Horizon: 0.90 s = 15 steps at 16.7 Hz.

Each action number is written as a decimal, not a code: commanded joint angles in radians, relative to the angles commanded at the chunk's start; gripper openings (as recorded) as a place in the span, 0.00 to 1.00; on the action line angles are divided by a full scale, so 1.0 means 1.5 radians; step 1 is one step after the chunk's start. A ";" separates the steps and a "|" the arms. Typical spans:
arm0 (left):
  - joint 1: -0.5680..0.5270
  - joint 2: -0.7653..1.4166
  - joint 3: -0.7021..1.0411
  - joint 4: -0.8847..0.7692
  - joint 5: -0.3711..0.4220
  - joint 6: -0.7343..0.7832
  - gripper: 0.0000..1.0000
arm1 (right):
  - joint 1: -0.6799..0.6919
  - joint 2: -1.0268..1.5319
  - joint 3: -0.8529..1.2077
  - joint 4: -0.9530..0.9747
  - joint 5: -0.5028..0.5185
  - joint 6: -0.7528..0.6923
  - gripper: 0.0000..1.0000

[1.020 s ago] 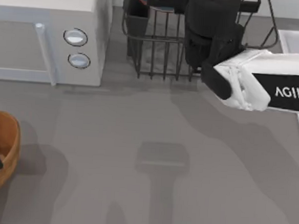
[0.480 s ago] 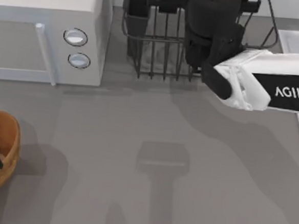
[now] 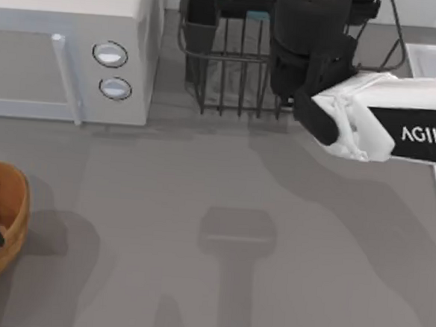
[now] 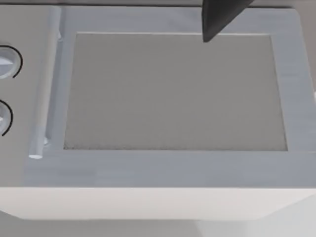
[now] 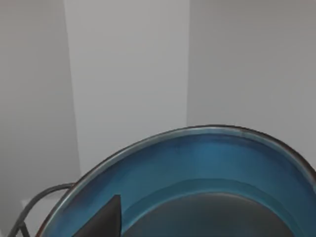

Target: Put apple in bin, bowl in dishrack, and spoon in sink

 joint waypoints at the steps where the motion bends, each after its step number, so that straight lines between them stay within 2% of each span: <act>1: 0.000 0.000 0.000 0.000 0.000 0.000 1.00 | 0.001 0.000 0.000 0.000 0.000 0.000 1.00; 4: 0.000 0.000 0.000 0.000 0.000 0.000 1.00 | -0.008 -0.021 -0.020 -0.006 -0.016 0.001 1.00; 8: 0.000 0.000 0.000 0.000 0.000 0.000 1.00 | -0.056 -0.148 -0.140 -0.039 -0.099 0.005 1.00; 11: 0.000 0.000 0.000 0.000 0.000 0.000 1.00 | -0.112 -0.316 -0.280 -0.084 -0.184 0.008 1.00; 15: 0.000 0.000 0.000 0.000 0.000 0.000 1.00 | -0.200 -0.624 -0.482 -0.169 -0.295 0.008 1.00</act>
